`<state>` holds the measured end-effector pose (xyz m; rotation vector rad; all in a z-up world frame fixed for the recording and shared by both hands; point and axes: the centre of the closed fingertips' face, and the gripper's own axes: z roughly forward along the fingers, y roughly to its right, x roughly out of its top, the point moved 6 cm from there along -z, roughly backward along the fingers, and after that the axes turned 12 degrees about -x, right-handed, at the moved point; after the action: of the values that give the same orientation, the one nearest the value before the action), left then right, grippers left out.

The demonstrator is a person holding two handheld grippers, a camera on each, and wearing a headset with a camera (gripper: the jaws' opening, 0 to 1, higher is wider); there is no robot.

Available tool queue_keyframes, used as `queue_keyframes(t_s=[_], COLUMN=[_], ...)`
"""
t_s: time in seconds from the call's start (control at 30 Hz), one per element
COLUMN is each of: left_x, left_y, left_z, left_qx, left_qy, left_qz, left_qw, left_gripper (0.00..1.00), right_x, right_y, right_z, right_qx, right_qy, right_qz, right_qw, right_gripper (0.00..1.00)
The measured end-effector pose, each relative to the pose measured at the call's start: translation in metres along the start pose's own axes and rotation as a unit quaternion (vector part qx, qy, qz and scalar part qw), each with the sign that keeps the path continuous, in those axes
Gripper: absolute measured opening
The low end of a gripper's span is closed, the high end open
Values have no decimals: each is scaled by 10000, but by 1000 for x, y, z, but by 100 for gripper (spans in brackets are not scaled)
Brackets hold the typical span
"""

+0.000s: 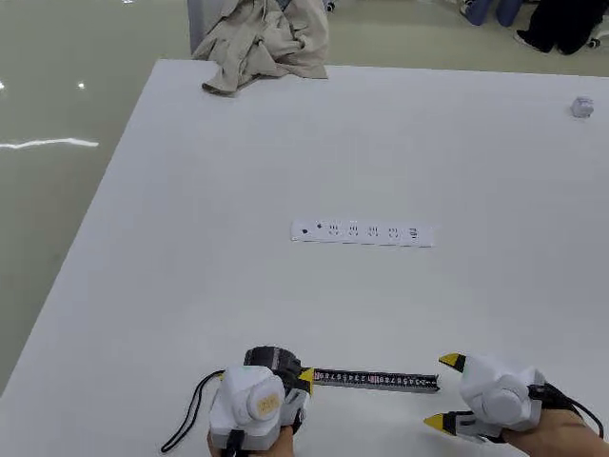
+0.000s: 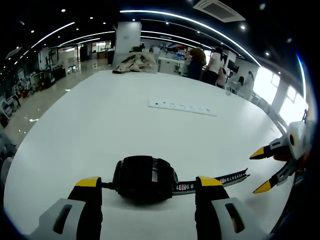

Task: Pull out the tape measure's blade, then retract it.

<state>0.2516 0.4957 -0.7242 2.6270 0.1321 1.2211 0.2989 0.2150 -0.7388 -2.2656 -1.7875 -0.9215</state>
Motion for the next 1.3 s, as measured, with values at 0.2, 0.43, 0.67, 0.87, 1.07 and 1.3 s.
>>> queue_keyframes(t_s=[0.2,0.43,0.67,0.87,1.07,1.3], left_x=[1,-1,-2,-2,-3,-5], left_y=[-1,-2,-3,-4,-4,-4], left_z=[4,7,10,15,18,21], left_qx=[-4,2,28,33,37,56], left_qy=[-56,-72,-98,-119,-154,-188], left_qz=[7,-6,-16,-29,-47,-67], left_qw=[10000,10000,9999,9999,9999,9998], left_gripper=[71,70,69,68,66,65], right_x=[-3,-8,-8,-11,-13,-14], right_y=[6,8,8,10,13,14], right_z=[6,16,22,28,32,34], right_qx=[109,223,373,490,568,633], right_qy=[-76,-162,-225,-291,-337,-386], right_qz=[-144,-230,-421,-514,-528,-551], right_qw=[9998,9994,9982,9971,9964,9957], right_gripper=[55,52,46,44,40,37])
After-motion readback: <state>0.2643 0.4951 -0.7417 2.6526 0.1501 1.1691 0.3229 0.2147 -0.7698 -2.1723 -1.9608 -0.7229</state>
